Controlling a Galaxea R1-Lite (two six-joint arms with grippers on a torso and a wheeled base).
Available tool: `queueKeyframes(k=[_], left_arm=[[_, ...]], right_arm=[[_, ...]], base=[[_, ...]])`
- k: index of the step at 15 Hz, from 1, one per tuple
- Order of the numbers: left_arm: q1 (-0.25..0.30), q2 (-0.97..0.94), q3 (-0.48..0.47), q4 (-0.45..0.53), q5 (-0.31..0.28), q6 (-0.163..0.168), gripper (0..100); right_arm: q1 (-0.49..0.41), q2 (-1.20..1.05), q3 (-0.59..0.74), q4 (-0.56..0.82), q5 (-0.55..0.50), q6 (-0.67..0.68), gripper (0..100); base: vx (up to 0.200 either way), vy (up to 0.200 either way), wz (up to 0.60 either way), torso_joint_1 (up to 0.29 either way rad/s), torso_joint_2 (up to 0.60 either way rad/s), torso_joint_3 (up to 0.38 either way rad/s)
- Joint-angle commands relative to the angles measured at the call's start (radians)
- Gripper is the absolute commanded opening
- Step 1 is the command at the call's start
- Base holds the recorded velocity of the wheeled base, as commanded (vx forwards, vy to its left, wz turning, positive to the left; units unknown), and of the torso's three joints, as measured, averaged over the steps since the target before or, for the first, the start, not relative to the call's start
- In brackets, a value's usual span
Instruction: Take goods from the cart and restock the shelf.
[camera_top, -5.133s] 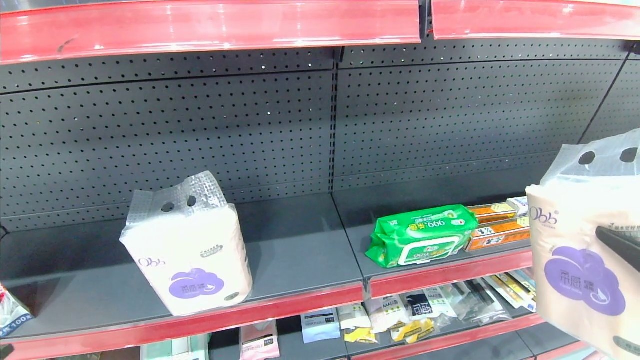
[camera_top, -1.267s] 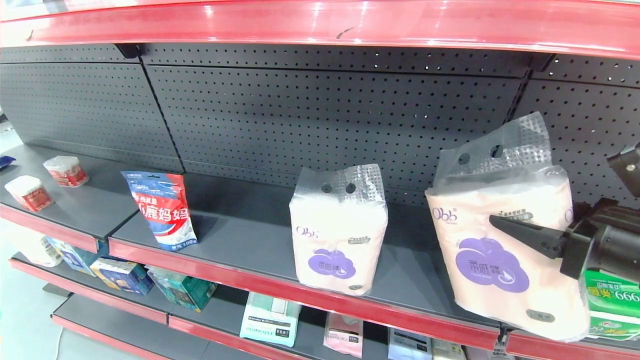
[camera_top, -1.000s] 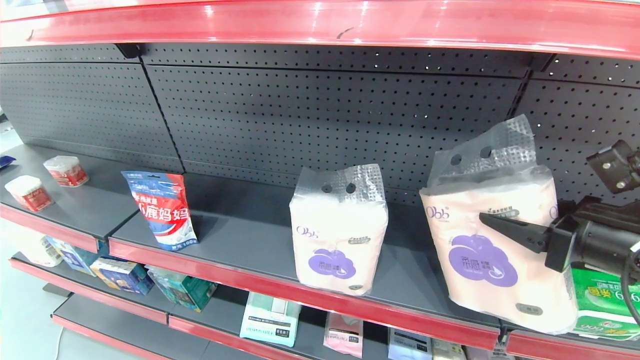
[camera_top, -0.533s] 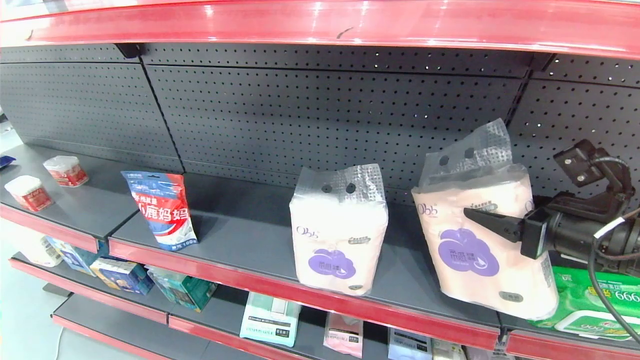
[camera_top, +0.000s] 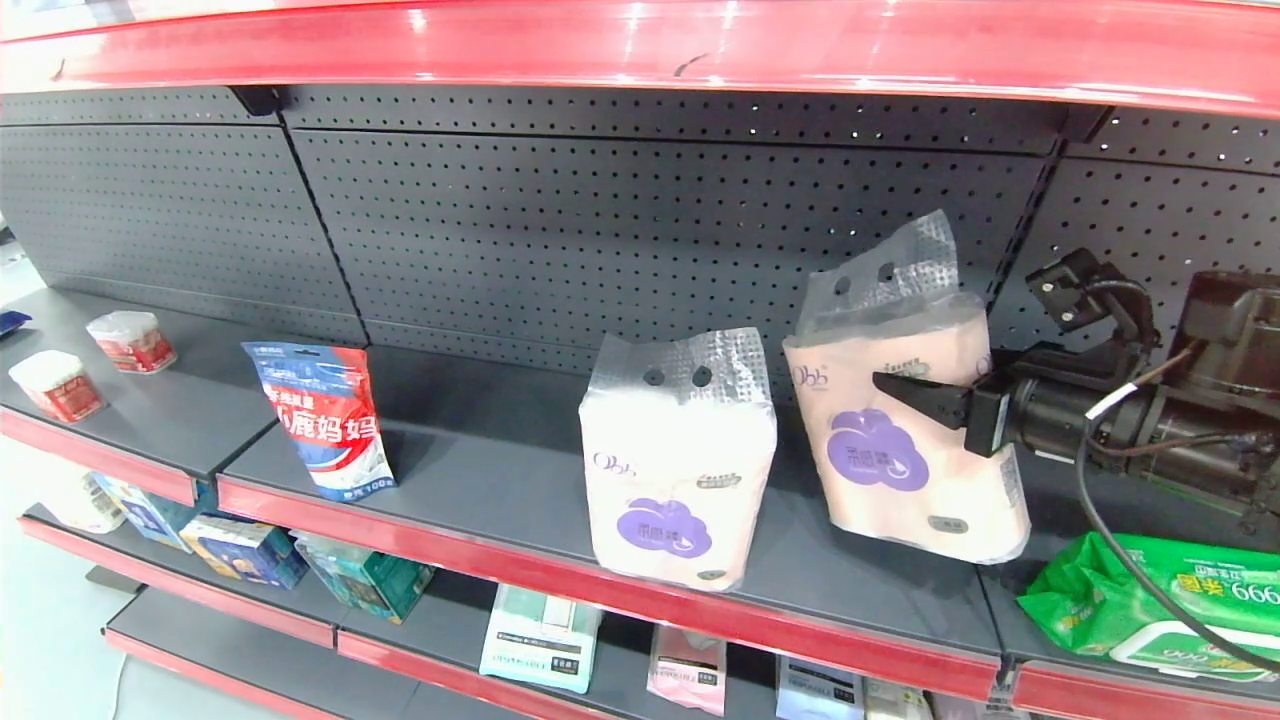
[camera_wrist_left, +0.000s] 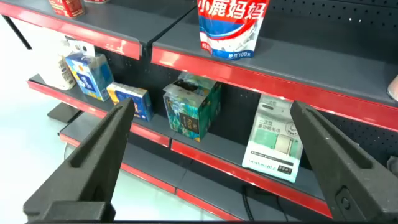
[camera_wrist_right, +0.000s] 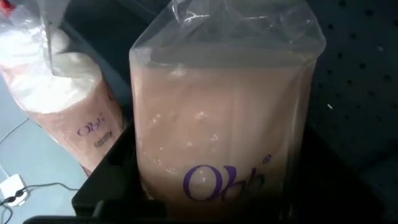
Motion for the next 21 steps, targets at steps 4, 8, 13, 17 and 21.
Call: queueKeyframes(k=[4, 8, 13, 17, 21], left_arm=[[0.001, 0.002, 0.0, 0.0, 0.0, 0.0, 100], [0.001, 0.002, 0.0, 0.0, 0.0, 0.0, 100], [0.001, 0.002, 0.0, 0.0, 0.0, 0.0, 100], [0.001, 0.002, 0.0, 0.0, 0.002, 0.0, 100], [0.001, 0.002, 0.0, 0.0, 0.0, 0.0, 100]], right_arm=[[-0.008, 0.144, -0.064, -0.048, 0.071, 0.0, 0], [-0.051, 0.263, -0.161, -0.111, 0.214, -0.003, 0], [-0.068, 0.342, -0.231, -0.119, 0.34, -0.009, 0], [-0.068, 0.393, -0.303, -0.137, 0.378, -0.009, 0], [-0.069, 0.421, -0.294, -0.136, 0.393, -0.049, 0]], base=[[0.0, 0.0, 0.0, 0.0, 0.0, 0.0], [0.0, 0.0, 0.0, 0.0, 0.0, 0.0], [0.0, 0.0, 0.0, 0.0, 0.0, 0.0], [0.0, 0.0, 0.0, 0.0, 0.0, 0.0], [0.0, 0.0, 0.0, 0.0, 0.0, 0.0]])
